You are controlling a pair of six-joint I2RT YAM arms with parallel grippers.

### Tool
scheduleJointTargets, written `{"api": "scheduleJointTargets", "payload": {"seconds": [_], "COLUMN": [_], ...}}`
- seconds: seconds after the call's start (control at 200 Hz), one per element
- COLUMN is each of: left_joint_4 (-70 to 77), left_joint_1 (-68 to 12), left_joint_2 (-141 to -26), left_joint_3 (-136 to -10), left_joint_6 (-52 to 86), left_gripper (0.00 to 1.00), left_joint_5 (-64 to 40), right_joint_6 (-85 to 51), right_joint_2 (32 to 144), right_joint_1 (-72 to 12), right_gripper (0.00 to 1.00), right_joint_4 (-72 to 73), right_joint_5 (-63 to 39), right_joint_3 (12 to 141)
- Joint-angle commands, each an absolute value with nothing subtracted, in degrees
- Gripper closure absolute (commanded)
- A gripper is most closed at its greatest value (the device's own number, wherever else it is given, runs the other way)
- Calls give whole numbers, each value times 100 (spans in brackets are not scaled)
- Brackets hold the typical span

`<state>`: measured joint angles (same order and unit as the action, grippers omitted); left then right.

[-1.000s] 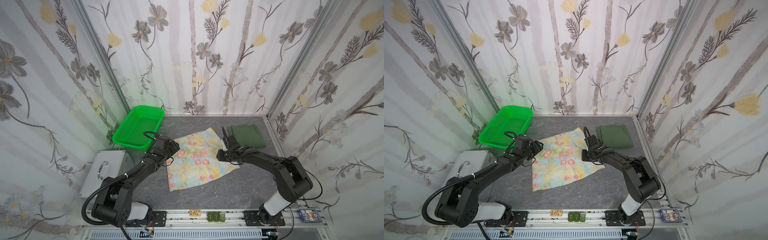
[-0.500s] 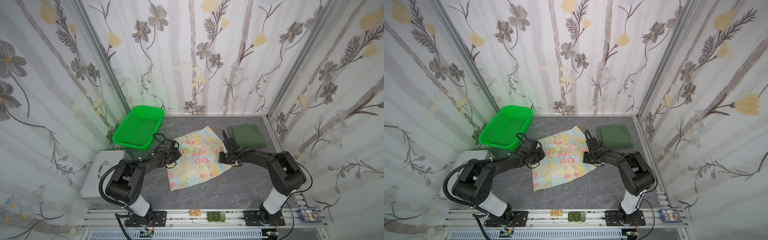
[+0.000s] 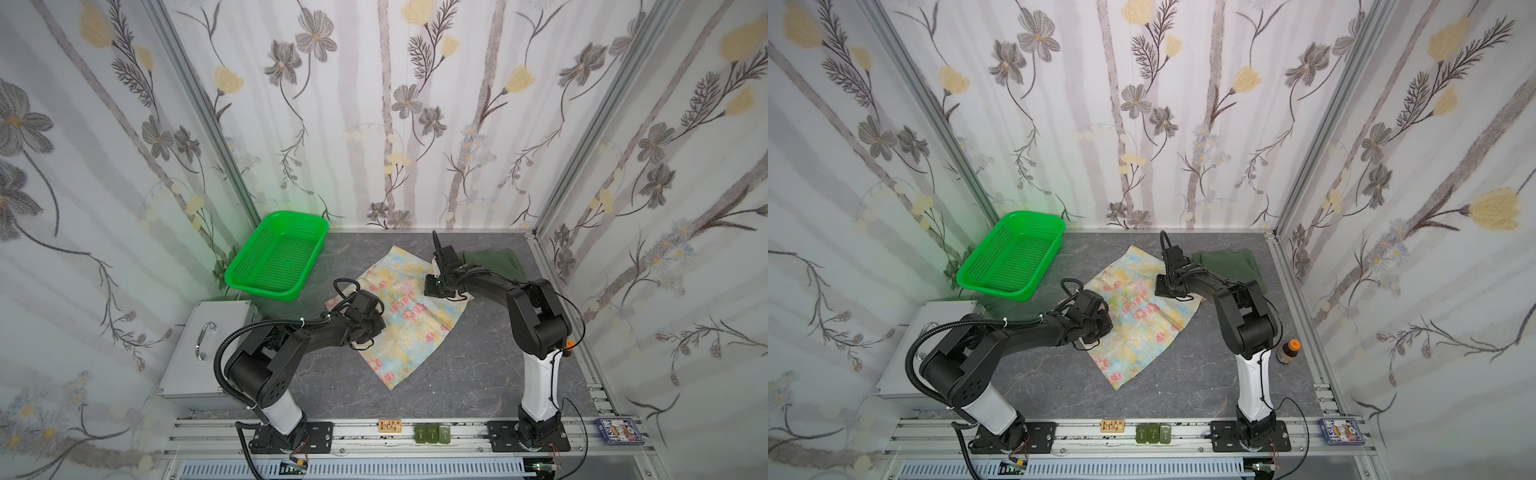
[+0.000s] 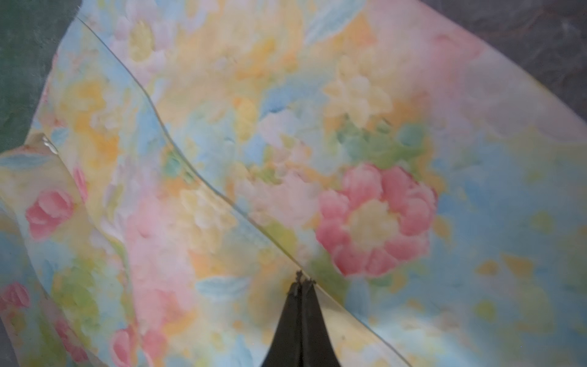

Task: Fold and stack skirts
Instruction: Rotate the skirt at the center of the table.

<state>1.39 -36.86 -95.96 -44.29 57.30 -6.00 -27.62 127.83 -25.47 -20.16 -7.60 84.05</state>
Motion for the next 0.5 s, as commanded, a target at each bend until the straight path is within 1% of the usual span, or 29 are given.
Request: {"api": "scheduleJointTargets", "payload": {"seconds": [0.0,0.085,0.14,0.2,0.29,0.375,0.42,0.45,0.475,0.495], "left_joint_4": [43,110,129,133,124,123,123,116,117,119], "left_joint_1": [-4034,-4295,-4348,-4338,-4188,-3913,-3743,-3609,-3479,-3369], "left_joint_2": [-9765,-9958,-10046,-10018,-9727,-9332,-9087,-8922,-8796,-8686], "left_joint_3": [-4720,-5044,-5239,-5379,-5393,-5185,-5011,-4875,-4767,-4670], "left_joint_6": [6188,6241,6223,6131,5983,5886,5817,5770,5741,5737], "left_gripper": [100,100,100,100,100,100,100,100,95,91], "left_joint_5": [-578,-626,-683,-709,-668,-636,-581,-557,-553,-554], "right_joint_6": [-2630,-2558,-2480,-2448,-2311,-2179,-2206,-2229,-2244,-2262], "right_joint_2": [13053,13287,13403,13365,12921,12295,11935,11672,11463,11319], "right_joint_1": [-2505,-2457,-2411,-2365,-2372,-2455,-2507,-2558,-2603,-2652], "right_gripper": [100,100,100,100,100,100,95,86,80,77], "right_joint_4": [-2119,-2121,-2214,-2259,-2277,-2162,-2033,-1927,-1828,-1741], "right_joint_5": [-907,-1011,-1146,-1076,-868,-684,-696,-712,-717,-723], "right_joint_3": [8871,9296,9586,9717,9512,8921,8477,8161,7879,7656]}}
